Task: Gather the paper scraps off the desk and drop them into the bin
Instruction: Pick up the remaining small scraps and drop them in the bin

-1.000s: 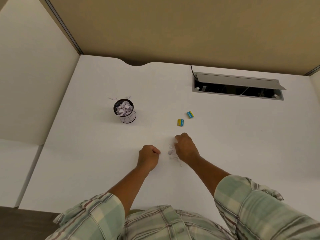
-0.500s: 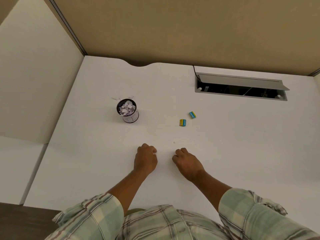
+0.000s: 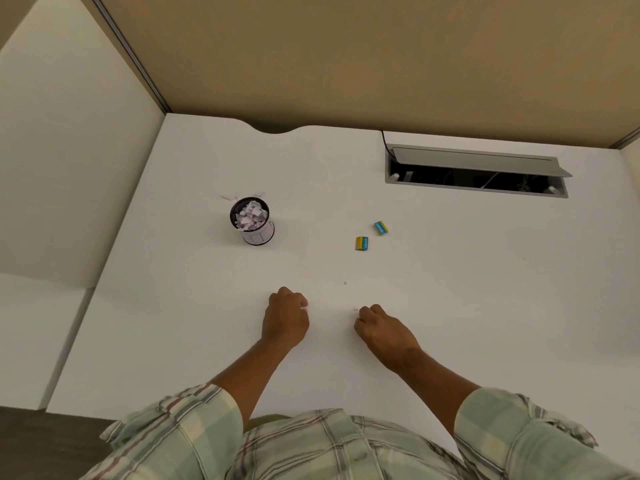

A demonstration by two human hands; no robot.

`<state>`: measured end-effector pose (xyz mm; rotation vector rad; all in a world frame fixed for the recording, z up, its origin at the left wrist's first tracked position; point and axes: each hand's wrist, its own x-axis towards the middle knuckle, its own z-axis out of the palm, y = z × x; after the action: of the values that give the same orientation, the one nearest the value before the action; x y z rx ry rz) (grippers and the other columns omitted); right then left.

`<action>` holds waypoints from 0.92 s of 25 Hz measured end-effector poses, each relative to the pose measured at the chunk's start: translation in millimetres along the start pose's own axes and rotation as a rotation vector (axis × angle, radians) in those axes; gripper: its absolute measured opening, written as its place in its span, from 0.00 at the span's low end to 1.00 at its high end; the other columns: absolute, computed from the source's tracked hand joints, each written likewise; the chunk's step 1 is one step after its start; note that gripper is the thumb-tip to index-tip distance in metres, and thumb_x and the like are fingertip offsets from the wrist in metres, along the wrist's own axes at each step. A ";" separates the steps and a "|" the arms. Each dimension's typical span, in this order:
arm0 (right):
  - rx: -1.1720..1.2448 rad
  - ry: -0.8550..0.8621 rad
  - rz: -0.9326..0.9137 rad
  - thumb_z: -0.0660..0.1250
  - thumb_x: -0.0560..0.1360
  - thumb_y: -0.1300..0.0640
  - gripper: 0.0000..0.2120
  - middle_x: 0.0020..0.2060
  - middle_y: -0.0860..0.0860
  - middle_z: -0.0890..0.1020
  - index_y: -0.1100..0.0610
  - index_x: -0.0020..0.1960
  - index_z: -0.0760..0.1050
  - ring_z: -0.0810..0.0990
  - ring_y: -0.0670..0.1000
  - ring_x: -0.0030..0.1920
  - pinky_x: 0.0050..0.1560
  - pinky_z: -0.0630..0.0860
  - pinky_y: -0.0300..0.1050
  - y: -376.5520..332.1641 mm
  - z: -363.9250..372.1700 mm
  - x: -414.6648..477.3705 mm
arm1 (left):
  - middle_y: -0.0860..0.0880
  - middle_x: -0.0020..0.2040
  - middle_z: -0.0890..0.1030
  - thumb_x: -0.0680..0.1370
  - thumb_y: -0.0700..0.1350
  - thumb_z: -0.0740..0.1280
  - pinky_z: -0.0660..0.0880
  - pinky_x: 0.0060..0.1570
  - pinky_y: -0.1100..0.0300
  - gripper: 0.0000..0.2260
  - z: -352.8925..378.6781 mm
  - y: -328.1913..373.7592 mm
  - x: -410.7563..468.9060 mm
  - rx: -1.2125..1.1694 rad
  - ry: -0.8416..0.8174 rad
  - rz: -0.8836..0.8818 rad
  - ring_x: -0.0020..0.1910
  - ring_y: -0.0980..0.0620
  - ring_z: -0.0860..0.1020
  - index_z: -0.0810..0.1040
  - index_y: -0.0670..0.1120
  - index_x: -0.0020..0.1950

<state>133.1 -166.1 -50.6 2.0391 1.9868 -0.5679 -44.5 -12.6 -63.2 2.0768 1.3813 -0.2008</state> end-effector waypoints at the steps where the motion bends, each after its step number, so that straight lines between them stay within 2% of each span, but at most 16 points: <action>1: -0.004 -0.004 -0.003 0.61 0.74 0.73 0.10 0.54 0.58 0.75 0.62 0.50 0.74 0.74 0.59 0.53 0.34 0.73 0.49 -0.5 -0.8 2.3 | 0.47 0.60 0.77 0.80 0.39 0.64 0.79 0.59 0.54 0.11 -0.8 -2.2 0.1 0.013 0.001 0.009 0.63 0.48 0.74 0.83 0.46 0.59; 4: 0.000 0.002 0.028 0.62 0.70 0.75 0.10 0.50 0.59 0.76 0.62 0.45 0.74 0.75 0.60 0.49 0.32 0.70 0.49 -1.8 -2.1 7.9 | 0.47 0.61 0.76 0.79 0.41 0.66 0.78 0.59 0.55 0.12 -5.8 -9.8 0.9 0.079 0.020 0.057 0.63 0.47 0.74 0.81 0.47 0.63; 7: 0.013 0.003 0.093 0.62 0.69 0.75 0.11 0.49 0.58 0.75 0.62 0.45 0.73 0.75 0.60 0.49 0.33 0.67 0.49 -5.2 -3.6 14.0 | 0.47 0.68 0.72 0.77 0.49 0.73 0.75 0.65 0.53 0.23 -11.3 -20.0 2.7 0.183 0.018 0.140 0.68 0.45 0.71 0.75 0.49 0.70; 10: 0.035 0.024 0.151 0.62 0.71 0.74 0.11 0.49 0.57 0.75 0.60 0.46 0.73 0.75 0.58 0.50 0.37 0.67 0.49 -4.1 -3.3 19.9 | 0.44 0.81 0.59 0.73 0.56 0.76 0.65 0.76 0.48 0.38 -17.1 -32.8 5.5 0.271 -0.049 0.144 0.80 0.43 0.58 0.64 0.50 0.79; 12: 0.100 0.050 0.212 0.61 0.74 0.70 0.08 0.49 0.57 0.77 0.60 0.48 0.75 0.77 0.57 0.49 0.40 0.68 0.45 3.2 -4.4 28.1 | 0.45 0.84 0.49 0.73 0.59 0.75 0.57 0.80 0.43 0.43 -19.5 -40.9 8.5 0.325 -0.105 0.127 0.83 0.42 0.49 0.56 0.51 0.82; 14: 0.324 0.099 0.394 0.61 0.74 0.68 0.10 0.47 0.55 0.81 0.59 0.47 0.79 0.79 0.54 0.46 0.41 0.70 0.42 11.5 -12.6 39.3 | 0.46 0.84 0.42 0.74 0.60 0.73 0.53 0.79 0.38 0.46 -20.1 -46.7 10.0 0.347 -0.152 0.115 0.83 0.43 0.42 0.50 0.53 0.83; 16: 0.700 0.150 0.613 0.63 0.72 0.68 0.11 0.41 0.51 0.85 0.58 0.41 0.84 0.82 0.53 0.42 0.40 0.78 0.42 19.2 -26.6 48.9 | 0.47 0.84 0.39 0.74 0.61 0.72 0.51 0.79 0.36 0.46 -18.8 -48.7 11.5 0.350 -0.175 0.118 0.83 0.43 0.40 0.47 0.53 0.83; 18: 1.106 0.209 0.718 0.69 0.68 0.69 0.10 0.35 0.51 0.86 0.57 0.37 0.85 0.86 0.56 0.40 0.41 0.83 0.45 21.8 -43.7 56.5 | 0.47 0.84 0.39 0.74 0.62 0.72 0.50 0.79 0.36 0.48 -19.5 -51.1 13.7 0.377 -0.187 0.134 0.83 0.44 0.39 0.46 0.54 0.83; 20: 1.386 0.250 0.688 0.72 0.68 0.70 0.08 0.35 0.56 0.87 0.59 0.38 0.85 0.86 0.61 0.41 0.46 0.85 0.50 16.5 -68.3 68.1 | 0.49 0.84 0.38 0.72 0.62 0.73 0.49 0.79 0.37 0.50 -24.0 -57.0 17.3 0.396 -0.199 0.153 0.83 0.45 0.39 0.44 0.54 0.83; 23: 1.525 0.300 0.542 0.72 0.68 0.73 0.06 0.37 0.59 0.86 0.64 0.40 0.84 0.85 0.61 0.38 0.49 0.84 0.51 1.1 -116.7 104.3 | 0.52 0.84 0.39 0.71 0.58 0.76 0.49 0.79 0.37 0.52 -30.2 -64.1 22.2 0.367 -0.222 0.161 0.83 0.48 0.40 0.45 0.54 0.83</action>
<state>147.1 -22.0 8.7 3.3513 0.7986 -2.1214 -97.0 38.2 -75.8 2.3649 1.0998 -0.6366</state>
